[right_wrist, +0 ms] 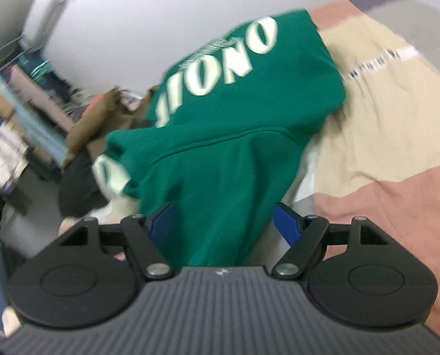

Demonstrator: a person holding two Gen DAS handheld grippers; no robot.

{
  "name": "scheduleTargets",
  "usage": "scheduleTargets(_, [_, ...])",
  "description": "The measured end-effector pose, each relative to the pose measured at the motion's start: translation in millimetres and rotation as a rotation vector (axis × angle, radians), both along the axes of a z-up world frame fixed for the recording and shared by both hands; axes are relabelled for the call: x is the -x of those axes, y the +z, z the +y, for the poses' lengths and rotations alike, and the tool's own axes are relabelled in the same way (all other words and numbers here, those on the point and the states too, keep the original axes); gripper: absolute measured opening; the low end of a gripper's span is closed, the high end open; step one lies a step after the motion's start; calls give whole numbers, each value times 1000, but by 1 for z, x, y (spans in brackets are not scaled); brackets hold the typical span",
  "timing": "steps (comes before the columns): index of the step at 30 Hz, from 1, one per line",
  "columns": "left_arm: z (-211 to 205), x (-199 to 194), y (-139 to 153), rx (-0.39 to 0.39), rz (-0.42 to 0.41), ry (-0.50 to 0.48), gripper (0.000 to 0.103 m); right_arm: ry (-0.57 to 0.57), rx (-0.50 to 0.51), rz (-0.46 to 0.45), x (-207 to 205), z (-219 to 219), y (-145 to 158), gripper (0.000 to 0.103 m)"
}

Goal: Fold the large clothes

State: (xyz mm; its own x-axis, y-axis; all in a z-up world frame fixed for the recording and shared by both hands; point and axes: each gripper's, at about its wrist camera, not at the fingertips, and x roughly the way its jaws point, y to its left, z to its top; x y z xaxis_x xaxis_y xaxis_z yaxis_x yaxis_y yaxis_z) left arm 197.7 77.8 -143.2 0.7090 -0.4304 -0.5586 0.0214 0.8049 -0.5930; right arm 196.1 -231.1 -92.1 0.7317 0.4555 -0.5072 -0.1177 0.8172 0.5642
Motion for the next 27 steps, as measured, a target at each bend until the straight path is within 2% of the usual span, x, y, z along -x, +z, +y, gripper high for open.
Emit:
scheduleTargets(6, [-6, -23, -22, -61, 28, -5, 94, -36, -99, 33, -38, -10, -36, 76])
scheduleTargets(10, [-8, -36, -34, -64, 52, -3, 86, -7, -114, 40, -53, -12, -51, 76])
scheduleTargets(16, [-17, -46, -34, -110, 38, -16, 73, 58, -161, 46, -68, -16, -70, 70])
scheduleTargets(18, [-22, -44, -34, -125, 28, -24, 66, 82, -177, 34, -70, -15, -71, 66])
scheduleTargets(21, [-30, -44, -33, -132, 14, -46, 51, 110, -191, 22, -72, -13, -73, 47])
scheduleTargets(23, [-35, -42, -31, -133, 2, -65, 36, 131, -180, 8, -74, -12, -73, 30])
scheduleTargets(26, [-40, -39, -24, -121, -35, -92, 24, 168, -134, -17, -75, -9, -64, 20])
scheduleTargets(27, [-41, -36, -21, -116, -51, -103, 23, 184, -114, -46, -75, -9, -57, 19])
